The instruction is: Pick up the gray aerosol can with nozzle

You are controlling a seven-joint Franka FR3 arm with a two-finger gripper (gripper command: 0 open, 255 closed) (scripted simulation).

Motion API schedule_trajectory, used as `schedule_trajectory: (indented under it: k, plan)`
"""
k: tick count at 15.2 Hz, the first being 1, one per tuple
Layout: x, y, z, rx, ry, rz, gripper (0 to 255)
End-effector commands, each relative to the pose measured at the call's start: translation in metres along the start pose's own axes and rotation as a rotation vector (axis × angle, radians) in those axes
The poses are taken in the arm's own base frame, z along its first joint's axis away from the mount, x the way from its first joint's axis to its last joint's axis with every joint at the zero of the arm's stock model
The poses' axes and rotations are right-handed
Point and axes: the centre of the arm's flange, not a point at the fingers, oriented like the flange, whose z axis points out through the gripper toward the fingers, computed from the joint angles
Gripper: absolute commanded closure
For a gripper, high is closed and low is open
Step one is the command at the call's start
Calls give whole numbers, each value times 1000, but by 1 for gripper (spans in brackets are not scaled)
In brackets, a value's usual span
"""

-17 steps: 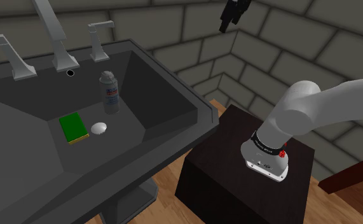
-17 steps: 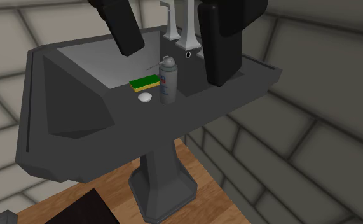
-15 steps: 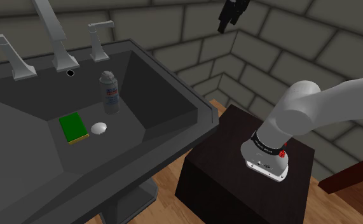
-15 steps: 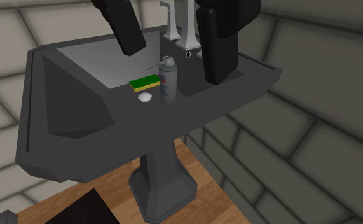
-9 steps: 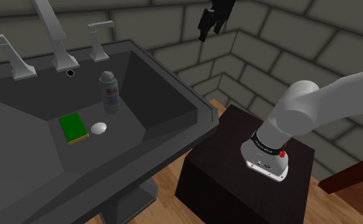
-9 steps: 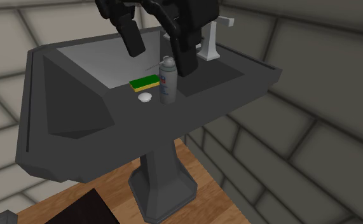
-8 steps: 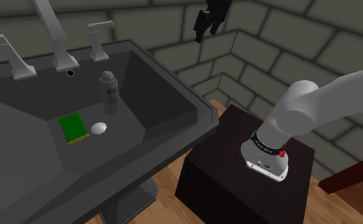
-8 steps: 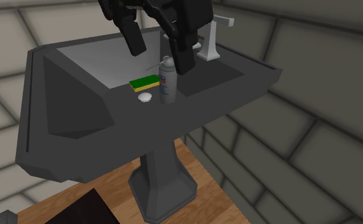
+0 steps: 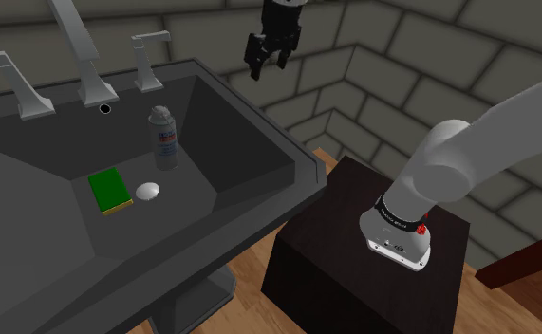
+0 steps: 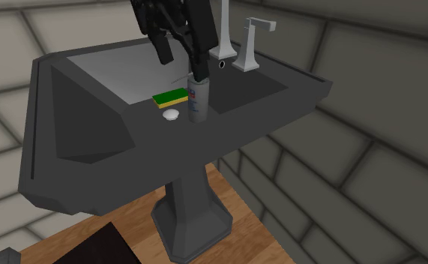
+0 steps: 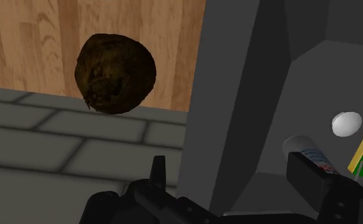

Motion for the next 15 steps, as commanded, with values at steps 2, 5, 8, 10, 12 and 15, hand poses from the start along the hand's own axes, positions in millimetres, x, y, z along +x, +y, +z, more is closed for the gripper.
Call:
schedule_trajectory:
  k: [2,5,8,10,12,15]
  plan:
    - [19,-31,17,13,-9,18,0]
    - [37,-62,33,24,-17,34,0]
    - [55,-92,48,36,-25,50,0]
    - [68,-112,59,44,-31,60,0]
    - [81,-133,69,51,-37,71,0]
    - [100,-163,84,63,-45,87,0]
